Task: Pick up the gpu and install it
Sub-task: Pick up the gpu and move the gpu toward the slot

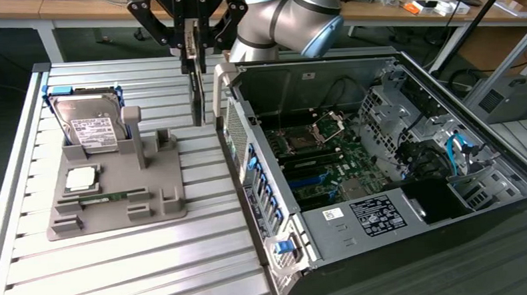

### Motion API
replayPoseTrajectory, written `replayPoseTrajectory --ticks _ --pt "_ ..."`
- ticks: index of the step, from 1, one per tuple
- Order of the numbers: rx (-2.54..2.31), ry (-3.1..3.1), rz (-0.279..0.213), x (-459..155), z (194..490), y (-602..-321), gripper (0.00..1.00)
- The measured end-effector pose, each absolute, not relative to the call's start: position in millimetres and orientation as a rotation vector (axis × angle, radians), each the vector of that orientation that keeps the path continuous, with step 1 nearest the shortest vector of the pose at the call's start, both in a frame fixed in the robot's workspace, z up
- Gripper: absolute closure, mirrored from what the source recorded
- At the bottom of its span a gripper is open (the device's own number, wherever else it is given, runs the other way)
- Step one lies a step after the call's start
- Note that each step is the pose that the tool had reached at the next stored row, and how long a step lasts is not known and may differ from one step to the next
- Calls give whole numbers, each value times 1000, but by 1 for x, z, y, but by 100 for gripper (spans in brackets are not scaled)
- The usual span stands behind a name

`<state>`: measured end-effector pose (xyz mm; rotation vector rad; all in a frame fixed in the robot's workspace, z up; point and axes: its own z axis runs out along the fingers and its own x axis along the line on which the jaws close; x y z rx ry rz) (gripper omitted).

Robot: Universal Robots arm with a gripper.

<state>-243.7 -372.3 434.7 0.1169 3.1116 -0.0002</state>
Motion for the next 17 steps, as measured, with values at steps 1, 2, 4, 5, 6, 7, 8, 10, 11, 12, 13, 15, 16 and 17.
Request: replayPoseTrajectory --ticks 1,2,4,5,6,7,8,10,11,12,13,15,16,17 --pt "117 3112 0 -242 435 -372 73" --pt "117 3112 0 -242 435 -372 73" --pt "117 3112 0 -241 435 -373 73" --pt "117 3111 0 -241 435 -373 73" --pt "117 3112 0 -241 435 -373 73" --pt "117 3112 0 -240 435 -374 73" --pt "117 3112 0 -240 435 -375 73" --pt "117 3112 0 -239 435 -376 73" --pt "117 3112 0 -239 435 -376 73" --pt "117 3112 0 -238 435 -376 73" --pt "117 3112 0 -237 435 -377 73" --pt "117 3112 0 -236 435 -377 73" --pt "117 3112 0 -235 435 -377 73" --pt "117 3112 0 -235 435 -377 73"
